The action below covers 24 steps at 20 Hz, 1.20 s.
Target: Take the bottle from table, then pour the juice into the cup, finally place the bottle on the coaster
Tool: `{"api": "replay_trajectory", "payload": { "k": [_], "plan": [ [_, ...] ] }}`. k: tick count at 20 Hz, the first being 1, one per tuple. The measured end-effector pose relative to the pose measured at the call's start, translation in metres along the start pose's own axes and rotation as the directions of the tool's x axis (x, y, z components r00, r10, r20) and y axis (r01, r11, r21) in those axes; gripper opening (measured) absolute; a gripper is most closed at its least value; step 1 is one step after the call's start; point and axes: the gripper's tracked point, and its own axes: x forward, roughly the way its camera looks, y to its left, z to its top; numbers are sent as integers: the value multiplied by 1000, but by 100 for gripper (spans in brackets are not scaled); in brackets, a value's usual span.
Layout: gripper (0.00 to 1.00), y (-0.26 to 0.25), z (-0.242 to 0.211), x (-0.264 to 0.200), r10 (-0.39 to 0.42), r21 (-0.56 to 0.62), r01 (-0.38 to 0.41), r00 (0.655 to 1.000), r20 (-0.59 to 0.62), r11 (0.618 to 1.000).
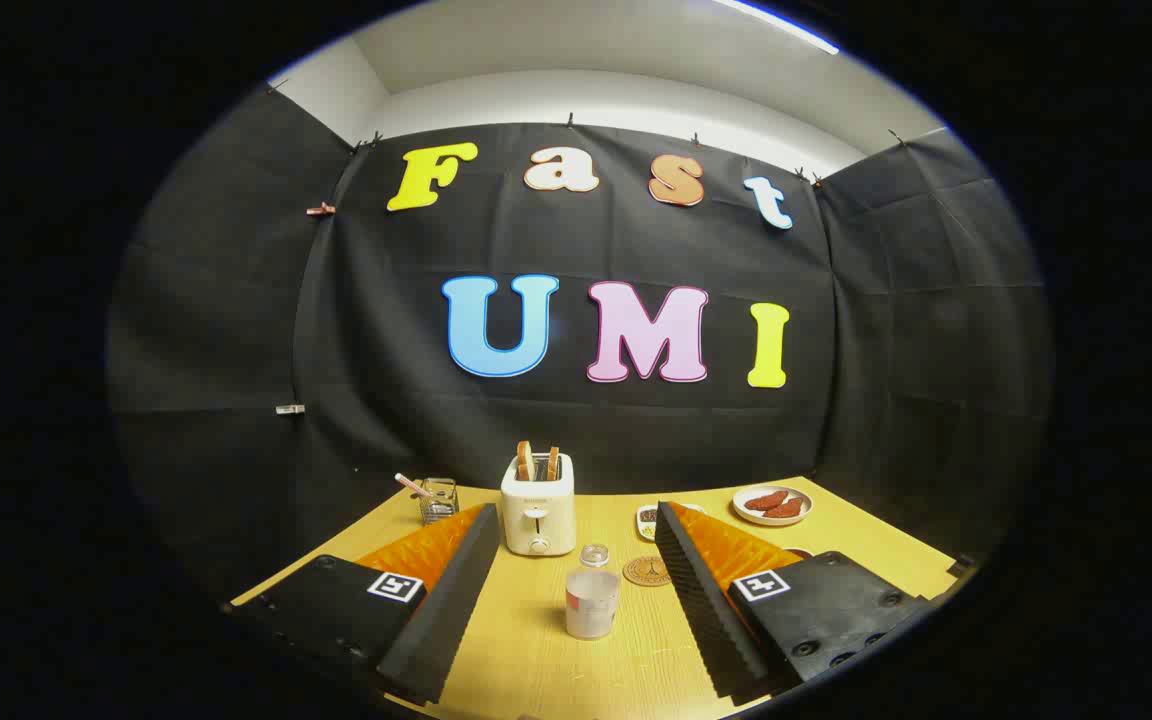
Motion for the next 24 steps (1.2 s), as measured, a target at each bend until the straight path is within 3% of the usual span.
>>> {"api": "replay_trajectory", "payload": {
  "k": [24],
  "plan": [
    [96, 6, -21, 9, -9, 20, 10, 999, -32, 1000]
  ]
}}
